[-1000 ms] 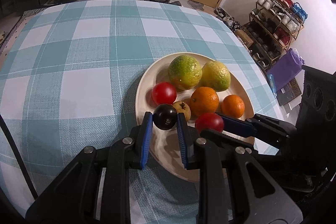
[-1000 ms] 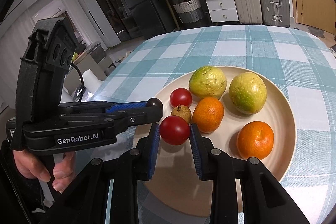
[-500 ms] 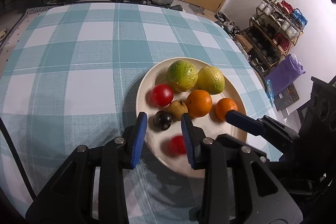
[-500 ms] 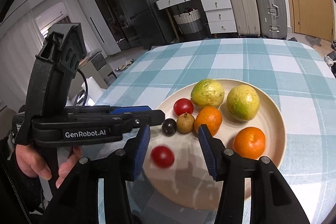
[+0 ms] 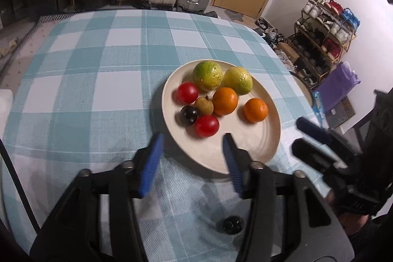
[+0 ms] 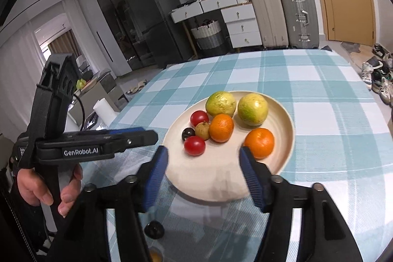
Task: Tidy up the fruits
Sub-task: 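Withdraw both tools toward the remaining dark plum and brown fruit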
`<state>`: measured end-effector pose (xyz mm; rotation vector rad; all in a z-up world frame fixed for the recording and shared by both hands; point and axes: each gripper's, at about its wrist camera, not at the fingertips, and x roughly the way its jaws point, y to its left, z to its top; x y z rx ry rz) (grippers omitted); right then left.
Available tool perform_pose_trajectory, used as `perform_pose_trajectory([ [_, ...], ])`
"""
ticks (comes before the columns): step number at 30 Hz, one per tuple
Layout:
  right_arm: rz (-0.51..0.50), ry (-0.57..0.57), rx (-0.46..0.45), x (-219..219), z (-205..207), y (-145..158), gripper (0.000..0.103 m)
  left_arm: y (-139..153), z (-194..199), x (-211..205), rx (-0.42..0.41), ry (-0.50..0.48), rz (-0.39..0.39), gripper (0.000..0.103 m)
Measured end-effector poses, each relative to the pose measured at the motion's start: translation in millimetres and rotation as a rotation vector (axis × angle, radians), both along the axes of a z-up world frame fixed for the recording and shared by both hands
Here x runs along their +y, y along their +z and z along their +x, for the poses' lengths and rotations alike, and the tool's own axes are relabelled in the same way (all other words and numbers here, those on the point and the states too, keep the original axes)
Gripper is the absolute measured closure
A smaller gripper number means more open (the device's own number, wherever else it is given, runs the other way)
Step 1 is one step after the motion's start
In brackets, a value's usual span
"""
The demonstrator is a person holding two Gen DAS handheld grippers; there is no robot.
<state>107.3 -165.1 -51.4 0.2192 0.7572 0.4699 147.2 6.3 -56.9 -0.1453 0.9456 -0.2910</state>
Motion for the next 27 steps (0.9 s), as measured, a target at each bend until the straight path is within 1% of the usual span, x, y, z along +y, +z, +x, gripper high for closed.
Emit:
perform_pose_trajectory([
  [1,0.002,-0.005,-0.011,-2.0,-3.9,2.5,0.035,1.2,-2.4,-0.9,-0.006,0.001,0.007,0.039],
  [4,-0.001,-0.024,-0.039,-6.3,-14.7,9.8,0.025,6.3,-14.8,-1.6,-0.03,-0.005,0.02,0.03],
  [5,0.001,-0.026,-0.048,-7.5,-18.2,11.9,0.023,7.8,-18.8,-1.3,-0.035,-0.003,0.023,0.029],
  [7,0.006,-0.031,-0.061,-9.1,-23.9,15.2,0.022,10.5,-25.4,-0.3,-0.044,0.005,0.023,0.022],
  [10,0.011,-0.04,-0.071,-10.1,-32.6,19.0,0.016,13.0,-34.7,0.6,-0.053,0.021,0.044,0.021],
  [14,0.011,-0.05,-0.081,-10.4,-42.6,23.8,0.012,15.8,-45.4,-0.5,-0.066,-0.005,0.036,0.019],
  [17,0.009,-0.054,-0.088,-11.2,-50.2,27.9,0.009,20.9,-57.9,-0.9,-0.096,-0.01,0.029,0.012],
  [19,0.013,-0.059,-0.094,-12.5,-55.2,30.7,0.006,22.8,-64.0,-1.1,-0.109,-0.007,0.025,0.004],
  [21,0.022,-0.063,-0.099,-14.0,-59.9,33.5,0.004,23.9,-73.3,-0.6,-0.12,-0.003,0.019,0.003],
  [27,0.023,-0.07,-0.114,-14.7,-77.3,39.4,0.003,22.1,-96.2,-2.3,-0.118,-0.016,0.008,0.003],
])
